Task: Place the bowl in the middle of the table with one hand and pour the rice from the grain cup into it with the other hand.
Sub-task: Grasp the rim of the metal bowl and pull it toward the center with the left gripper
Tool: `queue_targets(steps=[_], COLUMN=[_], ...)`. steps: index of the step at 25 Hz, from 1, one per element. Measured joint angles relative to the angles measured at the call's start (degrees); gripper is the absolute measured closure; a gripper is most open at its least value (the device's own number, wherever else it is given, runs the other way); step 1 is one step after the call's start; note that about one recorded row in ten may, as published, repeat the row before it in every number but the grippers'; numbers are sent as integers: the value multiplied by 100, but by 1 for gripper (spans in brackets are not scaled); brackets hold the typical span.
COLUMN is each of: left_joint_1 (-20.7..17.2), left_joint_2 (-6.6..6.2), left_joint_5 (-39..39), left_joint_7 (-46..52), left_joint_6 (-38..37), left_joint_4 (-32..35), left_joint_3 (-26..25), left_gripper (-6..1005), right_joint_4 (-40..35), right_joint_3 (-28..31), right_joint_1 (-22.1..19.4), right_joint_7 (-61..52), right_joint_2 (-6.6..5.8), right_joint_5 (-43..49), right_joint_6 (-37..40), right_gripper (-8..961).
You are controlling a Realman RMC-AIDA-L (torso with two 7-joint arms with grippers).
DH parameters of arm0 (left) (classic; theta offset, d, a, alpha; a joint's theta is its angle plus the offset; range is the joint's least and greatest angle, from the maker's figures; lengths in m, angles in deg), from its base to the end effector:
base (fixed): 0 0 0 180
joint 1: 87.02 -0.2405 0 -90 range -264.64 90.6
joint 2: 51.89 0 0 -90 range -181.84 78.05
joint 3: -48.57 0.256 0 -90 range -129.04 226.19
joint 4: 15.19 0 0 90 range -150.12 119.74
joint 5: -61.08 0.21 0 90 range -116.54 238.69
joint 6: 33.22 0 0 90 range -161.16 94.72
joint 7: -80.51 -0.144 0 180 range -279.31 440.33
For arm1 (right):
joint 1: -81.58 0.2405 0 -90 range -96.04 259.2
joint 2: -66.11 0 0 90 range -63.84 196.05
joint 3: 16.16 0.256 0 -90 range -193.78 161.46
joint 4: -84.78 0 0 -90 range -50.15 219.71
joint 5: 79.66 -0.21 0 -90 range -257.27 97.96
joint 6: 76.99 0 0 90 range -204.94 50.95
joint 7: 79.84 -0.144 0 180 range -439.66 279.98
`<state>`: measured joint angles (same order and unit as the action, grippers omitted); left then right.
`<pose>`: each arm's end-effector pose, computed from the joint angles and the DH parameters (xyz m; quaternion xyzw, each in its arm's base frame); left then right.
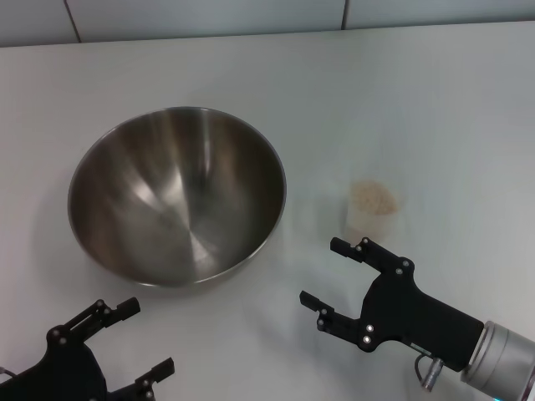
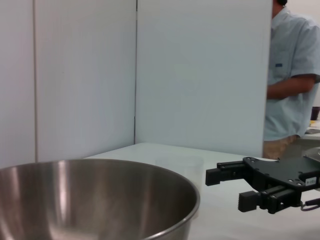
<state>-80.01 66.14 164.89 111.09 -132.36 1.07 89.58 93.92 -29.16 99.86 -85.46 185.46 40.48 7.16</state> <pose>-0.3404 0.1599 -0.0355 -0.9129 -0.1190 -0.3201 0.2237 0.2943 0.1991 -0.1030 -0.8952 0.0667 0.3189 0.3041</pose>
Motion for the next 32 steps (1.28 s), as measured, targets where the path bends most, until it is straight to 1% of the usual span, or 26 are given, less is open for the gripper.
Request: queue_targets(steps=[7,11,13,16,17,20,22,24,25,26,27,28,29,30,31,32], left_joint_1=[12,9,-24,-42,-69,-100,-104,-52,-52,13,13,80,155,155,283,371], left_joint_2=[0,-4,-9,-20,-33,54,75,68,68,64,64,61,52,52,35,31], left_joint_5=[-3,-2,0,-11,-86,-208,-546,-865,-865,-946,-946,-890,-768,-768,-351,29], left_joint_7=[138,171,198,264,1058,1818,2396,3292,3292,4156,4156,4980,5689,5689,6681,7173], left_joint_6=[12,-12,-303,-487,-1054,-1341,-1335,-1021,-1021,-684,-684,-354,-72,-72,299,510], left_joint_4=[1,0,41,64,441,1133,1618,2261,2261,2897,2897,3461,3992,3992,4768,5208], left_joint_3=[-185,-201,-217,-274,-781,-1133,-1258,-1286,-1286,-1287,-1287,-1247,-1174,-1174,-974,-814], left_gripper=[166,167,168,169,169,170,170,170,170,170,170,170,170,170,170,170], right_joint_4=[0,0,0,0,0,0,0,0,0,0,0,0,0,0,0,0], right_joint_3=[0,0,0,0,0,0,0,0,0,-1,-1,-1,-1,-1,-1,-1], right_joint_1=[1,7,9,9,9,9,9,9,9,9,9,9,9,10,15,25], right_joint_7=[4,5,6,6,6,6,-7,-21,-25,-27,-29,-30,-29,-29,-29,-28], right_joint_2=[0,0,0,0,-1,-6,-8,-8,-9,-9,-9,-9,-9,-9,-9,-10], right_joint_5=[1,1,1,3,4,5,5,7,7,8,8,8,7,6,4,3], right_joint_6=[-4,-4,-4,-4,-4,-6,-9,-11,-12,-13,-13,-11,-7,-3,-1,1], right_gripper=[192,193,193,193,193,192,192,192,192,192,192,192,192,192,192,192])
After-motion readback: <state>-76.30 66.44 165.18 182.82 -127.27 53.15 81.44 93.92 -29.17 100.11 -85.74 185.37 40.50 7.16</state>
